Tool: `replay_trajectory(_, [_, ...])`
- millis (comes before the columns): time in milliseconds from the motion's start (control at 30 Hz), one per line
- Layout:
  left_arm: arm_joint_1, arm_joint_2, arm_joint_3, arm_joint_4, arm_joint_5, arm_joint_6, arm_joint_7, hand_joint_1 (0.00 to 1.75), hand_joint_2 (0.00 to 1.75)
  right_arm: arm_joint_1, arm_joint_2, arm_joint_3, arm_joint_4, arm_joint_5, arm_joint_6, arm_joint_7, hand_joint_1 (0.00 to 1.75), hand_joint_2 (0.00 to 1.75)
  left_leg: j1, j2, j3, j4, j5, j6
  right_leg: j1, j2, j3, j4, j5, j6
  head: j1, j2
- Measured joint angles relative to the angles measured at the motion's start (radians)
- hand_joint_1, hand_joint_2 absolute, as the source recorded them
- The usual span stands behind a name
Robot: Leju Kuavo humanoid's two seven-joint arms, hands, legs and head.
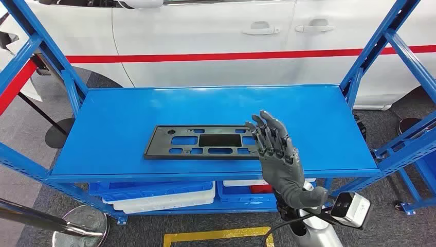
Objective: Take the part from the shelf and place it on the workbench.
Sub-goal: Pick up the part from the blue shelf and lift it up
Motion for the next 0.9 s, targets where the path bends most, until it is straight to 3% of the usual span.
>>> replay_trajectory(100, [0.0, 0.0, 0.0, 0.0, -0.002, 0.0, 0.0, 0.0, 0.0, 0.0, 0.0, 0.015, 0.009, 0.008, -0.007, 0.0, 0.0, 0.0, -0.002, 0.001, 0.027, -0.133, 0.117, 0.005, 0.0, 0.0, 0.021, 0.006, -0.02, 0.007, 0.0, 0.0])
replay_trajectory(133, [0.0, 0.0, 0.0, 0.0, -0.003, 0.0, 0.0, 0.0, 0.0, 0.0, 0.0, 0.021, 0.013, 0.01, -0.009, 0.0, 0.0, 0.0, -0.003, 0.002, 0.035, -0.171, 0.147, 0.01, 0.001, 0.0, 0.025, 0.008, -0.027, 0.012, 0.0, 0.0])
replay_trajectory(167, [0.0, 0.0, 0.0, 0.0, -0.003, 0.0, 0.0, 0.0, 0.0, 0.001, -0.001, 0.027, 0.017, 0.012, -0.011, 0.0, 0.0, 0.0, -0.005, 0.003, 0.037, -0.186, 0.158, 0.017, 0.002, 0.0, 0.026, 0.01, -0.033, 0.017, 0.0, 0.0])
replay_trajectory(300, [0.001, -0.002, 0.0, 0.0, -0.002, 0.001, 0.0, 0.0, 0.0, -0.005, -0.006, 0.055, 0.042, 0.047, -0.037, 0.002, 0.0, 1.75, -0.001, 0.003, 0.043, -0.193, 0.166, 0.039, 0.003, -0.002, 0.019, 0.034, -0.058, 0.038, 0.0, 0.0])
replay_trajectory(333, [0.0, -0.003, 0.0, 0.0, 0.0, 0.002, 0.0, 0.0, 0.0, -0.01, -0.008, 0.064, 0.054, 0.08, -0.068, 0.003, 0.0, 1.75, 0.002, 0.004, 0.046, -0.197, 0.166, 0.043, 0.002, -0.003, 0.001, 0.071, -0.08, 0.044, 0.0, 0.0])
replay_trajectory(400, [-0.002, -0.003, 0.0, 0.0, 0.005, 0.005, 0.001, 0.0, 0.0, -0.021, -0.017, 0.082, 0.085, 0.199, -0.176, 0.007, 0.0, 1.75, 0.002, 0.004, 0.05, -0.197, 0.162, 0.048, -0.006, -0.003, -0.066, 0.197, -0.135, 0.053, 0.0, 0.0])
replay_trajectory(433, [-0.002, -0.003, 0.001, 0.0, 0.007, 0.007, 0.001, 0.0, 0.0, -0.023, -0.022, 0.091, 0.102, 0.294, -0.258, 0.017, 0.0, 1.75, 0.001, 0.003, 0.051, -0.197, 0.16, 0.049, -0.009, -0.003, -0.103, 0.258, -0.152, 0.055, 0.0, 0.0])
replay_trajectory(467, [-0.002, -0.004, 0.001, 0.0, 0.009, 0.009, -0.001, 0.0, 0.0, -0.024, -0.026, 0.102, 0.119, 0.406, -0.35, 0.031, 0.0, 1.75, 0.001, 0.003, 0.053, -0.197, 0.157, 0.05, -0.011, -0.003, -0.128, 0.293, -0.153, 0.057, 0.0, 0.0])
replay_trajectory(500, [0.0, -0.004, 0.001, 0.0, 0.011, 0.011, -0.003, 0.0, 0.0, -0.024, -0.031, 0.115, 0.136, 0.529, -0.443, 0.049, 0.0, 1.75, 0.001, 0.002, 0.057, -0.197, 0.154, 0.049, -0.012, -0.003, -0.134, 0.289, -0.133, 0.056, 0.0, 0.0])
replay_trajectory(533, [0.001, -0.006, 0.001, 0.0, 0.012, 0.012, -0.006, 0.0, 0.0, -0.024, -0.034, 0.13, 0.154, 0.65, -0.536, 0.072, 0.0, 1.75, 0.001, 0.0, 0.063, -0.197, 0.15, 0.048, -0.012, -0.003, -0.119, 0.243, -0.094, 0.053, 0.0, 0.0])
replay_trajectory(567, [0.002, -0.007, 0.001, 0.0, 0.012, 0.014, -0.008, 0.0, 0.0, -0.025, -0.037, 0.146, 0.173, 0.748, -0.609, 0.093, 0.0, 1.75, 0.001, -0.001, 0.069, -0.197, 0.146, 0.047, -0.011, -0.003, -0.09, 0.171, -0.05, 0.048, 0.0, 0.0])
replay_trajectory(633, [0.002, -0.012, 0.002, 0.0, 0.012, 0.014, -0.013, 0.0, 0.0, -0.03, -0.04, 0.175, 0.213, 0.885, -0.705, 0.138, 0.0, 1.75, -0.001, -0.002, 0.075, -0.197, 0.14, 0.041, -0.004, -0.003, -0.036, 0.05, 0.001, 0.037, 0.0, 0.0])
replay_trajectory(700, [0.001, -0.015, 0.002, 0.0, 0.012, 0.012, -0.017, 0.0, 0.0, -0.039, -0.041, 0.199, 0.255, 0.977, -0.754, 0.178, 0.0, 1.75, -0.001, -0.002, 0.074, -0.198, 0.137, 0.031, 0.002, -0.002, -0.023, 0.019, 0.001, 0.03, 0.0, 0.0])
replay_trajectory(800, [0.0, -0.016, 0.002, 0.0, 0.012, 0.007, -0.02, 0.0, 0.0, -0.053, -0.04, 0.227, 0.304, 1.072, -0.792, 0.217, 0.0, 1.75, -0.002, -0.001, 0.078, -0.197, 0.13, 0.017, -0.005, -0.002, -0.016, 0.003, 0.004, 0.021, 0.0, 0.0])
replay_trajectory(833, [-0.001, -0.016, 0.002, 0.0, 0.011, 0.006, -0.02, 0.0, 0.0, -0.058, -0.039, 0.234, 0.316, 1.092, -0.797, 0.225, 0.0, 1.75, -0.003, -0.001, 0.074, -0.185, 0.119, 0.013, -0.008, -0.004, -0.011, -0.005, 0.007, 0.017, 0.0, 0.0])
replay_trajectory(900, [-0.001, -0.016, 0.002, 0.0, 0.01, 0.003, -0.022, 0.0, 0.0, -0.069, -0.035, 0.247, 0.339, 1.119, -0.803, 0.237, 0.0, 1.75, -0.001, 0.001, 0.037, -0.102, 0.072, 0.009, -0.009, -0.007, -0.005, -0.01, 0.007, 0.012, 0.0, 0.0])
